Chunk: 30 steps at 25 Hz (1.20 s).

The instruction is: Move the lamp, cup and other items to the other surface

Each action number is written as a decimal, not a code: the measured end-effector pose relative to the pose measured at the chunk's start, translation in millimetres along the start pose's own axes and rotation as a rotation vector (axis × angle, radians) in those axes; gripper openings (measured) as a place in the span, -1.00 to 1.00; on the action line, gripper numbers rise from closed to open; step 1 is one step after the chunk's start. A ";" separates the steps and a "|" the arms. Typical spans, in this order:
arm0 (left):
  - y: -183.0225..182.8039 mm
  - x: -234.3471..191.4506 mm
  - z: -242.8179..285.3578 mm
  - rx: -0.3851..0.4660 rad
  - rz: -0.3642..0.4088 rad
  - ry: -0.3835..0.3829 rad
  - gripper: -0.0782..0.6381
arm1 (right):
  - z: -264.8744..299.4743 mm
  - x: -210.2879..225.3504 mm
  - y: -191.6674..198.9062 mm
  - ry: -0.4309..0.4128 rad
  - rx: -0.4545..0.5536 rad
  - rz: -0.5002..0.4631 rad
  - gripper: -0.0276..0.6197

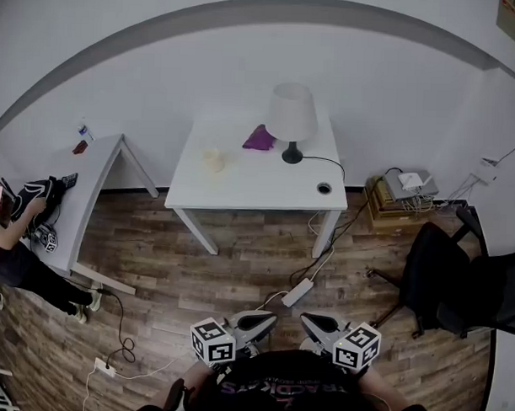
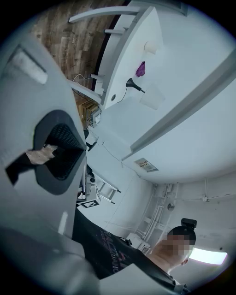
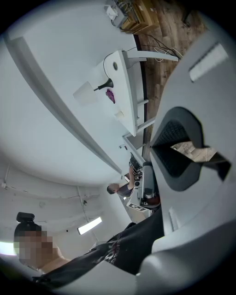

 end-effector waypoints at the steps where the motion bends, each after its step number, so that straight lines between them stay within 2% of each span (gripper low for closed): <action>1: 0.0 0.2 0.0 0.000 0.000 -0.001 -0.79 | -0.4 0.1 -0.3 -0.003 0.005 0.003 -0.90; 17: 6.8 10.0 17.5 0.008 0.000 -0.012 -0.79 | -18.1 14.5 -1.7 -0.026 0.025 0.020 -0.90; 30: 20.0 26.8 69.5 -0.029 -0.008 -0.034 -0.79 | -59.8 57.6 -0.6 -0.040 0.060 0.081 -0.84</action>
Point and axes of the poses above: the fingertips, and each gripper's own axes: z forward along the fingers, x to its right, y out of its underside, the point moved 7 cm from there along -z, backward along the fingers, and after that the axes turned 8 degrees about y, right-handed, at the moved point
